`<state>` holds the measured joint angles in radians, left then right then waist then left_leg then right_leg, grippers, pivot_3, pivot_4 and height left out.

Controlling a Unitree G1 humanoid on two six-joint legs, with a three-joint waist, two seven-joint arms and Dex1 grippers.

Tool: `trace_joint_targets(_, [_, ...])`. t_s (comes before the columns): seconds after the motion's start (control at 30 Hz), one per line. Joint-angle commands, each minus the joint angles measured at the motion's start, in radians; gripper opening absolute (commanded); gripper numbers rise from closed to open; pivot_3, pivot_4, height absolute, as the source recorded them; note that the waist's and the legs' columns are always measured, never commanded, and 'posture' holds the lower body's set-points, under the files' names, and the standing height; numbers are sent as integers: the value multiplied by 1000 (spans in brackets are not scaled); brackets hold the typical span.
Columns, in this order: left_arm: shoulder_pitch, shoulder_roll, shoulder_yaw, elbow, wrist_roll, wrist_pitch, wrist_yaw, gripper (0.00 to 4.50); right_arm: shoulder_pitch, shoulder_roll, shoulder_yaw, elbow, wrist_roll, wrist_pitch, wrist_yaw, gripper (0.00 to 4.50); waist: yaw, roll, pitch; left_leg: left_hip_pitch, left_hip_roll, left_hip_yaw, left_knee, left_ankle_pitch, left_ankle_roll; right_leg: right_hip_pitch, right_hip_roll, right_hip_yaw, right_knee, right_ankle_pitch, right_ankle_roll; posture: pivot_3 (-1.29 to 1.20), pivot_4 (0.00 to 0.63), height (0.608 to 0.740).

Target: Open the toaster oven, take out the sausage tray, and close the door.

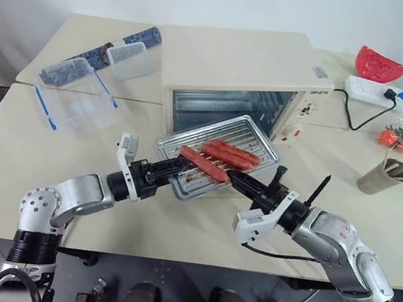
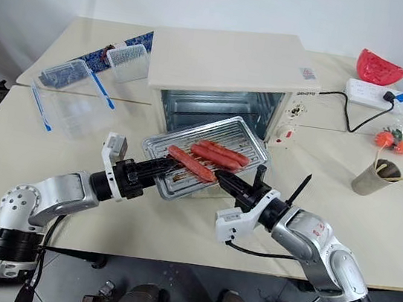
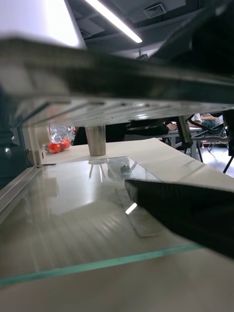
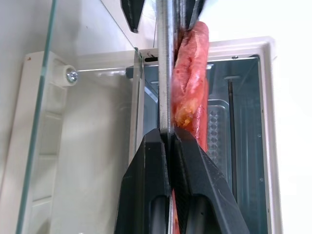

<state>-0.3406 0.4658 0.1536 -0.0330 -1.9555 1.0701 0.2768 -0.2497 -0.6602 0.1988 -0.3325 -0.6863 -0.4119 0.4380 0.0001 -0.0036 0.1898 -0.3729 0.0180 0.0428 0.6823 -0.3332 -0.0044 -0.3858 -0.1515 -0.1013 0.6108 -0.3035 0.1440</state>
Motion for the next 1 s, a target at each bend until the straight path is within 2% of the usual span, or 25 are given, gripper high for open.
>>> trace_joint_targets(0.03, [6, -19, 7, -32, -17, -15, 13, 982, -21, 14, -8, -26, 17, -5, -12, 0, 1, 0, 0, 0, 0, 0, 0, 0, 0, 0, 0, 0, 0, 0, 0, 0, 150, 740])
trace_joint_targets(0.13, [7, -30, 11, -34, -17, -19, 14, 143, -22, 18, -8, -23, 15, -9, -10, 0, 1, 0, 0, 1, 0, 0, 0, 0, 0, 3, 0, -1, -2, 0, 0, 0, 150, 740])
trace_joint_targets(0.17, [7, -32, 14, -32, -17, -17, 15, 24, -23, 19, -8, -23, 15, -9, -9, 0, 1, 0, 0, 2, 0, 0, 0, 0, 0, 3, 0, -1, -2, 0, 0, 0, 150, 740])
trace_joint_targets(0.37, [-3, -63, 51, -19, -17, 13, -5, 24, -25, 14, -13, -18, 32, -16, -2, 0, 1, 0, 0, 2, 0, 0, 0, 0, 0, 4, 0, -1, -3, 0, 0, 0, 150, 740])
trace_joint_targets(0.47, [5, -67, 119, -12, -17, 33, 11, 24, -11, 3, -15, -24, 130, 0, 61, 0, 1, 0, 0, 2, 0, 0, 0, 0, 0, 5, 1, -1, -4, 0, 0, 0, 150, 740])
trace_joint_targets(0.57, [46, -32, 192, 3, -17, 82, 10, 24, 31, -8, -25, -52, 311, 36, 157, 0, 0, 0, 0, 3, 0, 0, 0, 0, 0, 6, 1, -2, -4, 0, 0, 0, 150, 740])
trace_joint_targets(0.8, [187, 61, 328, 53, -17, 209, -130, 0, 107, -43, -80, -88, 572, 76, 272, 2186, 0, 0, 0, 5, 1, -2, -2, 0, 0, 7, 2, -2, -5, -1, -2, 0, 150, 740])
trace_joint_targets(1.0, [338, 77, 416, 20, -17, 222, -234, 0, 181, -107, -166, -59, 845, 112, 398, 4090, 3, 0, 0, 3, 0, -4, -2, -1, 1, 9, 0, -1, -9, -1, -2, 0, 150, 740])
